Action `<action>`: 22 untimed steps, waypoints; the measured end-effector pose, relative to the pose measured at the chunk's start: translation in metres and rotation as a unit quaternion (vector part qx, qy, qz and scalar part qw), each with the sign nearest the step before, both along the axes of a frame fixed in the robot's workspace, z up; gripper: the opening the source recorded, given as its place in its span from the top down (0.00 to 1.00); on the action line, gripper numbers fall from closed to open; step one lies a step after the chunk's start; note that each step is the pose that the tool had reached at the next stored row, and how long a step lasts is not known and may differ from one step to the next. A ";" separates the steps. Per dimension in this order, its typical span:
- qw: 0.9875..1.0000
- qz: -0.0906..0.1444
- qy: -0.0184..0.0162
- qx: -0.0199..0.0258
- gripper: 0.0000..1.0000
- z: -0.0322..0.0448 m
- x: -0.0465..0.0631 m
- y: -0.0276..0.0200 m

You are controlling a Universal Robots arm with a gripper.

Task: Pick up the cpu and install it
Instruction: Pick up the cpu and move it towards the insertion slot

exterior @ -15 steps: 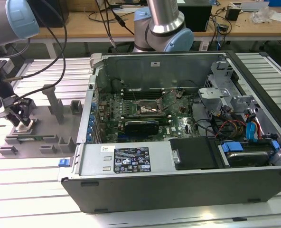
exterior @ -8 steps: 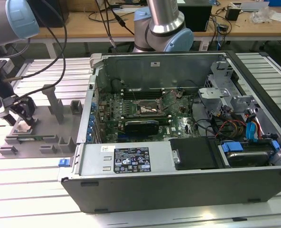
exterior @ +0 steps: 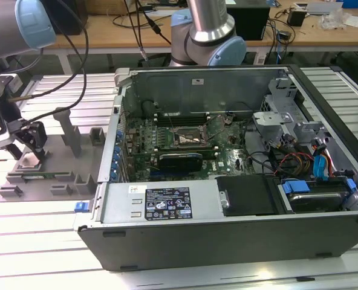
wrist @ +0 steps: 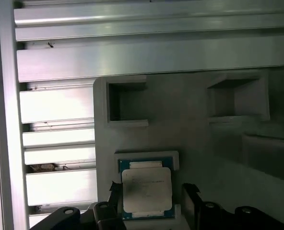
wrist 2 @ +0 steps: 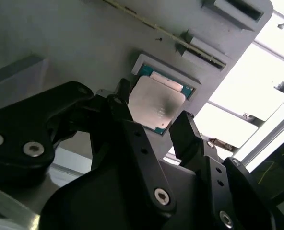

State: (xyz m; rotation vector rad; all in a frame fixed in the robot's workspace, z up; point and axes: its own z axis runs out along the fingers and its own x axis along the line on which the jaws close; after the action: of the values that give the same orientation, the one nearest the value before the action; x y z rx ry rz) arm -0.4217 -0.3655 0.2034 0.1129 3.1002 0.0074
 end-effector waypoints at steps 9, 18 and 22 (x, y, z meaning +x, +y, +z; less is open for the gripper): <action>1.000 0.012 -0.001 -0.001 0.40 -0.0048 -0.006 0.0017; 0.999 0.054 -0.001 -0.002 0.40 -0.0056 -0.006 0.0018; 0.998 0.063 -0.001 -0.003 0.32 -0.0056 -0.006 0.0018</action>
State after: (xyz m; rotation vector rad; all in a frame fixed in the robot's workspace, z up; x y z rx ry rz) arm -0.4280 -0.3637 0.1977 -0.0839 3.0996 0.0030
